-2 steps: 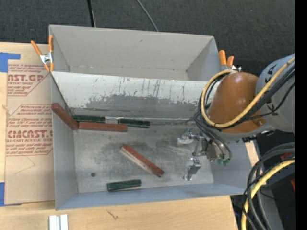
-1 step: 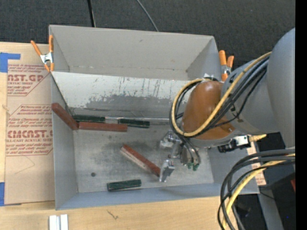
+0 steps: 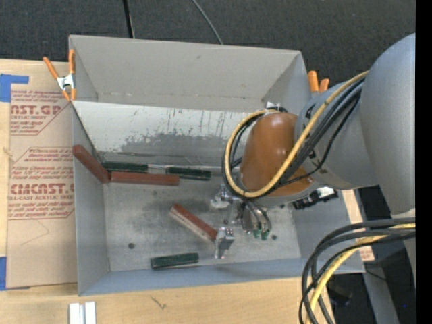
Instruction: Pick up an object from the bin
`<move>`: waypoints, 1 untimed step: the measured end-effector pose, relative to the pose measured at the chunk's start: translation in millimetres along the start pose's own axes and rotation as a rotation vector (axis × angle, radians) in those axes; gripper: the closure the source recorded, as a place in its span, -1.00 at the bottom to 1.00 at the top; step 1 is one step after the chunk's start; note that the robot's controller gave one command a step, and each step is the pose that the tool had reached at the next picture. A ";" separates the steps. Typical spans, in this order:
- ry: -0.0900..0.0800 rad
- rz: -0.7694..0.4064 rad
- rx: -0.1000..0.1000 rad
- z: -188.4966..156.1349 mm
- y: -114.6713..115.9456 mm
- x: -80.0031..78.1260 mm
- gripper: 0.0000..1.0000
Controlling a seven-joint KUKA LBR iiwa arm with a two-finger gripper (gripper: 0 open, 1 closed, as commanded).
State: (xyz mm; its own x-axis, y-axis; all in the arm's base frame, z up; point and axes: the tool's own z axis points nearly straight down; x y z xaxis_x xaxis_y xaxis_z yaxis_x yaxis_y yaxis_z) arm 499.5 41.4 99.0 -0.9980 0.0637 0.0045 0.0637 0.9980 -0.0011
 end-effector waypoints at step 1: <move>-0.005 0.004 -0.002 -7.2 19.4 -0.4 -1.00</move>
Offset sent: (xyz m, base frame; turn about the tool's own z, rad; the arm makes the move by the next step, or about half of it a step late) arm -0.0124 0.0324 -0.0290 0.1678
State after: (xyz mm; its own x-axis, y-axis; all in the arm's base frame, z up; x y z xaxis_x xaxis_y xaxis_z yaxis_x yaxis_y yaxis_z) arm 501.2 60.7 106.2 -0.9977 0.0678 -0.0008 0.0678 0.9977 0.0008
